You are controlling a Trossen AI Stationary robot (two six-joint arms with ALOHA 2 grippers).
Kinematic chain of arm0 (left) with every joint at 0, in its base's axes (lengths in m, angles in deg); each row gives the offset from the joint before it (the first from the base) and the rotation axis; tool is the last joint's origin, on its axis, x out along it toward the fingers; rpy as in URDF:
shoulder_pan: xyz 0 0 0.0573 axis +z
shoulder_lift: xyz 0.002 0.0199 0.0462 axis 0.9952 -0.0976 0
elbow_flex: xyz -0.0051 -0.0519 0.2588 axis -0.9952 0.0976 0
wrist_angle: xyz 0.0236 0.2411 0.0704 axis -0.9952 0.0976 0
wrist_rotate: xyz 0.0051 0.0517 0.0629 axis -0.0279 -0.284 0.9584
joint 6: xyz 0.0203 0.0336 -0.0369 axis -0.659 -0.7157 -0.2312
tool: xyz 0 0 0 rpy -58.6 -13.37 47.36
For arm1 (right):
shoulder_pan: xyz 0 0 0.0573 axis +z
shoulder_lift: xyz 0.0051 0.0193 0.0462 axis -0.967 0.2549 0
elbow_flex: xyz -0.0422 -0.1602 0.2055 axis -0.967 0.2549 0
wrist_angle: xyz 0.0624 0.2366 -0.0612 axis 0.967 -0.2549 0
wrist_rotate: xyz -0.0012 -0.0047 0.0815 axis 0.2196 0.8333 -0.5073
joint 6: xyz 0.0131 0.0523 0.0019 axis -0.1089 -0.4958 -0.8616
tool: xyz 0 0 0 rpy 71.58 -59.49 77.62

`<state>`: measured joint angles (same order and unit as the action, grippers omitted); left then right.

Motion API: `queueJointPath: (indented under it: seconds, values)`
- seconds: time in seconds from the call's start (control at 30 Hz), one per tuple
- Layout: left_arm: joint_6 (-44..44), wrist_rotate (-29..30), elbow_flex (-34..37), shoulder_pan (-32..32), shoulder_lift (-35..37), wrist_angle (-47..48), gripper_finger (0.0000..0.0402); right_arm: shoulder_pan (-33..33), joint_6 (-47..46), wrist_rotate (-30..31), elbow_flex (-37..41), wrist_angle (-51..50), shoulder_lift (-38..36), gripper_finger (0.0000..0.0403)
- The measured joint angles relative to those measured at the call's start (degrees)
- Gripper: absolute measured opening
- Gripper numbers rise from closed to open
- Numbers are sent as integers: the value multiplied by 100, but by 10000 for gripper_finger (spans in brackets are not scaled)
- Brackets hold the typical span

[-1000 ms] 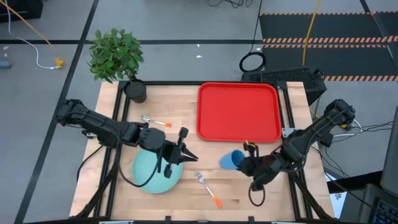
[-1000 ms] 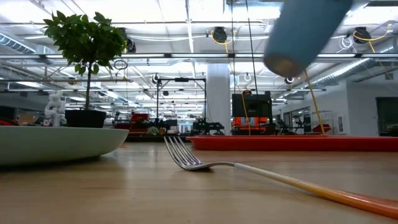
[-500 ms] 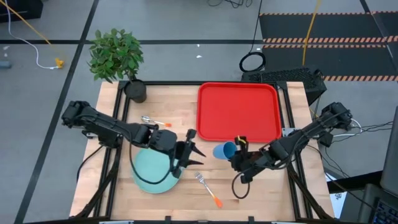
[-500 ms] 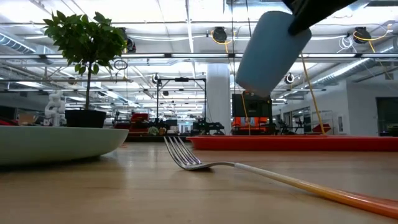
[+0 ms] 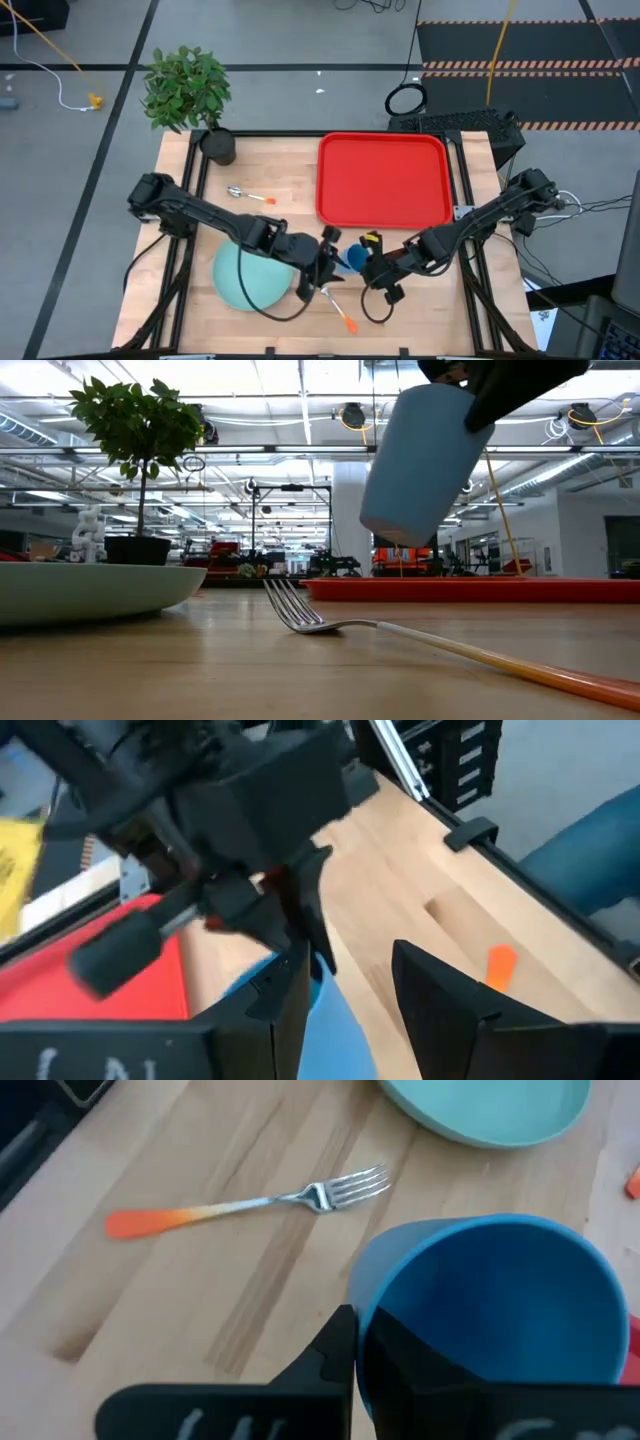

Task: Pick and place plate/cup/fork/spoon on tray
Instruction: Put the blue cup on the red tray

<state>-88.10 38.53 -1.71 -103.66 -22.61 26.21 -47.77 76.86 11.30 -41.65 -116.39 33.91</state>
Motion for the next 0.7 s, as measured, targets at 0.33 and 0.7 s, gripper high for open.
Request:
queueJointPath:
  seconds: [0.33,0.7]
  values:
    - [-199,35,-101,48,-278,186,211,-6,395,-183,0,290,-5,0]
    - [-769,-329,-101,87,-362,551,192,-6,401,-891,206,550,-7,0]
